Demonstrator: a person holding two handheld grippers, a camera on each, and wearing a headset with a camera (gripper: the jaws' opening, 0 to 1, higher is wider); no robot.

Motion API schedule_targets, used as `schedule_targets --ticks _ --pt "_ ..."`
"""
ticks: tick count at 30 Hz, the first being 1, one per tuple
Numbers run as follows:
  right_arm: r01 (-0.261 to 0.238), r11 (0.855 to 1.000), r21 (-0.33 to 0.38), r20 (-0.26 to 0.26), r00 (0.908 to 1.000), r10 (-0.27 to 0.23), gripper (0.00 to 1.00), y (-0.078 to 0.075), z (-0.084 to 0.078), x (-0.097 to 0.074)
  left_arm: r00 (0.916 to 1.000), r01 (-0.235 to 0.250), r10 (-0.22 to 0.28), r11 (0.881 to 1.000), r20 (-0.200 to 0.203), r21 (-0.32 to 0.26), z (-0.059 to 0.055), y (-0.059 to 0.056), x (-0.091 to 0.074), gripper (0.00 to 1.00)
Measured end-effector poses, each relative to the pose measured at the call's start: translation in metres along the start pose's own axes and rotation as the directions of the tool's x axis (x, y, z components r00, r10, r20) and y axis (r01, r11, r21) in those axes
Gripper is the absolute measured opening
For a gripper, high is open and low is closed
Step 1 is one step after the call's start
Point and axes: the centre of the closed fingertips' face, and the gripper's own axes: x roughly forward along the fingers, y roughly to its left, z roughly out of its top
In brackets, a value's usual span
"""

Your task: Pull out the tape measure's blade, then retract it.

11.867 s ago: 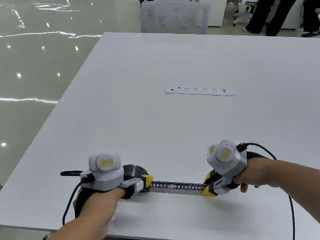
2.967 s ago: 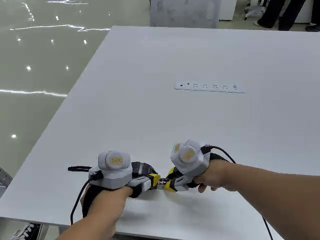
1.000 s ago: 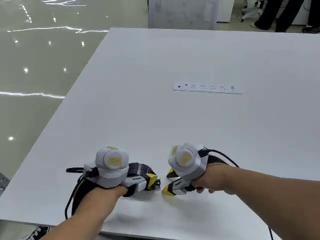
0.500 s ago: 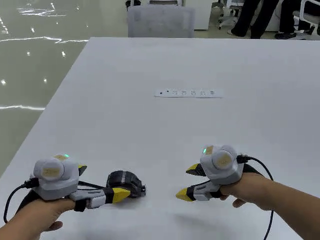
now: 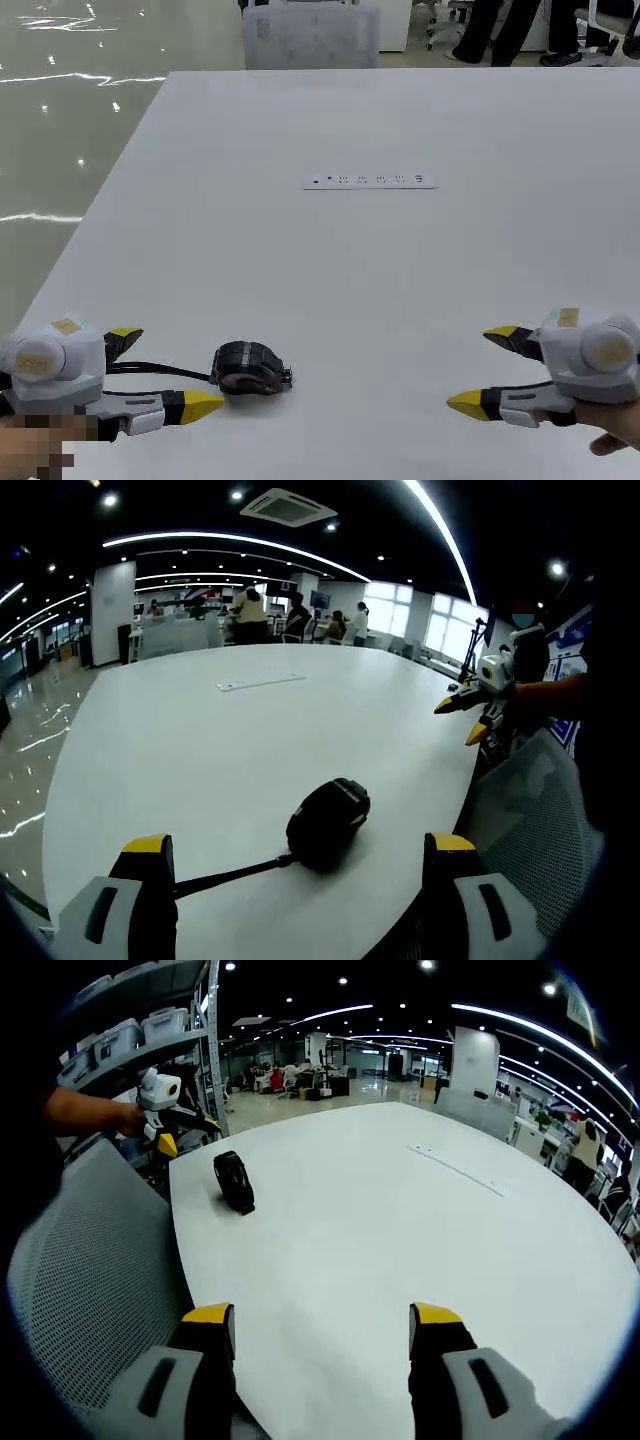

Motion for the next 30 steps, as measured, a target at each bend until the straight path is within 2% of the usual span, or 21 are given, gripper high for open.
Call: schedule_targets --ticks 2,4,6,9,14,16,18,20,26,30 --pt "0.018 1.0 0.011 0.004 0.9998 -0.018 0.75 -0.004 -0.008 -0.009 1.0 -0.002 0.002 1.0 -0.007 0.007 -0.008 0.0 0.0 1.0" --pt "0.037 0.999 0.035 0.039 0.9985 -0.038 0.79 -0.006 -0.01 -0.018 0.9997 0.017 -0.017 1.0 0.016 -0.009 -0.007 -0.004 -0.002 1.0" --pt "0.074 0.996 0.041 0.051 0.9958 -0.076 0.83 -0.01 -0.013 -0.026 0.9996 0.015 -0.015 1.0 0.024 -0.02 -0.007 -0.004 -0.003 1.0" --pt "0.096 0.995 0.039 0.046 0.9941 -0.098 0.88 -0.008 -0.017 -0.036 0.9997 0.004 -0.004 1.0 0.023 -0.011 -0.007 -0.002 -0.004 1.0" --pt "0.102 0.994 0.044 0.017 0.9945 -0.103 0.95 -0.01 -0.032 -0.046 1.0 0.005 -0.005 1.0 0.0 0.024 -0.009 -0.003 -0.006 1.0" --pt "0.115 0.993 0.038 0.012 0.9932 -0.115 0.97 -0.011 -0.033 -0.051 0.9999 0.007 -0.007 1.0 0.009 0.017 -0.007 -0.004 -0.006 1.0" --pt "0.125 0.99 0.068 0.027 0.9915 -0.127 0.98 -0.014 -0.034 -0.055 1.0 0.004 -0.004 1.0 0.007 0.017 -0.008 -0.004 -0.006 1.0" --pt "0.134 0.989 0.064 0.022 0.9904 -0.136 0.99 -0.015 -0.036 -0.057 1.0 0.005 -0.005 1.0 0.001 0.011 -0.01 -0.005 -0.006 1.0" --pt "0.158 0.985 0.071 0.007 0.9873 -0.159 0.98 -0.016 -0.051 -0.067 1.0 0.005 -0.005 1.0 0.001 0.016 -0.006 -0.007 -0.007 1.0" --pt "0.169 0.984 0.063 0.015 0.9853 -0.17 0.98 -0.018 -0.049 -0.069 1.0 0.0 0.0 1.0 -0.007 0.015 -0.009 -0.005 -0.008 1.0"
